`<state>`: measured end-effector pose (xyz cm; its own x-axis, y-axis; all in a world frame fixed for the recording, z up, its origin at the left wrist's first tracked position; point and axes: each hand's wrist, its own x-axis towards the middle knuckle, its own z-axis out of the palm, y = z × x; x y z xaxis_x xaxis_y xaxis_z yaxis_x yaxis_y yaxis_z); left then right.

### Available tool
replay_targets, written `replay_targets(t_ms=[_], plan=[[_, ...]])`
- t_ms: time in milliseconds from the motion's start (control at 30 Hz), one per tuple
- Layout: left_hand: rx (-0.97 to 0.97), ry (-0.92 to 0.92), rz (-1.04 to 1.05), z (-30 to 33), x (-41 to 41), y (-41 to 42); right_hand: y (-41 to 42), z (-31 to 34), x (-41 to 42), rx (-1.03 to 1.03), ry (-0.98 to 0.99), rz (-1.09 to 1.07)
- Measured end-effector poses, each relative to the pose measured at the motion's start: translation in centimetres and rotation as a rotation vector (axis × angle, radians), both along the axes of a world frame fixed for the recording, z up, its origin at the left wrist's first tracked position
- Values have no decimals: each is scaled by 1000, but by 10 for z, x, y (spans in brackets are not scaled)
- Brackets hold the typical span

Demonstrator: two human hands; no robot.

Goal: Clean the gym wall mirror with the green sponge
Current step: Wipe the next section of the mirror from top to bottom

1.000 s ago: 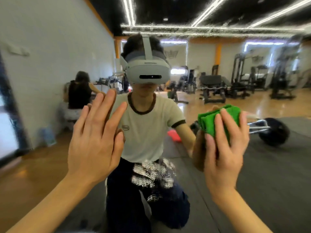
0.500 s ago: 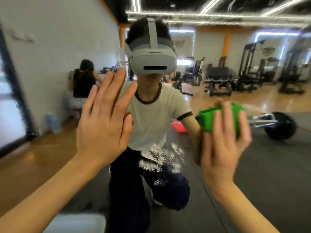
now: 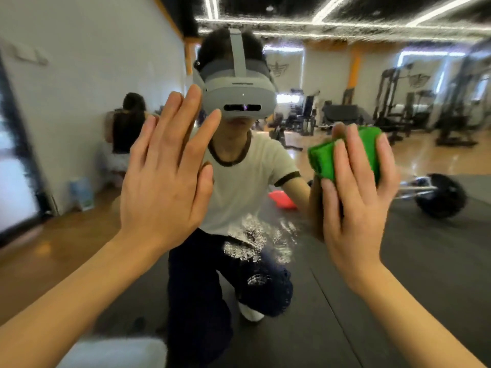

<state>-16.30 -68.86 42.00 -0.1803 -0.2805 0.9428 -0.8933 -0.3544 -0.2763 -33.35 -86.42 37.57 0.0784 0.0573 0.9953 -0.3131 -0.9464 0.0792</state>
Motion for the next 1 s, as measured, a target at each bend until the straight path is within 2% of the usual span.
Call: replay_targets(t_ms=[67,133,300,367,467,533,600,667,767,833,900,1000], plan=[[1,0,-8,-1,0,0,14,29,15,-20,2,64],[-1,-4,-25,0,1,0,14,26,19,-47,-39,29],[101,-21,-37,-11,6,16,-2,-91,-11,-138,132,-146],[129,-17,-15,-25,10,25,-4,-107,-17,-183,179,-200],[136,-25,13,-38,15,27,1,-43,0,-239,139,-159],[123,-30,23,-38,16,25,13,11,17,-152,63,-50],[114,-28,17,-37,15,26,20,26,28,-89,15,21],[114,-34,18,-39,15,25,20,-10,27,-116,56,12],[110,-27,25,-39,14,27,13,-103,13,-213,195,-113],[107,-24,32,-38,13,27,4,-122,3,-298,277,-155],[120,-18,33,-40,12,27,1,-95,5,-332,263,-175],[116,-18,28,-38,11,28,13,-20,22,-90,41,-55]])
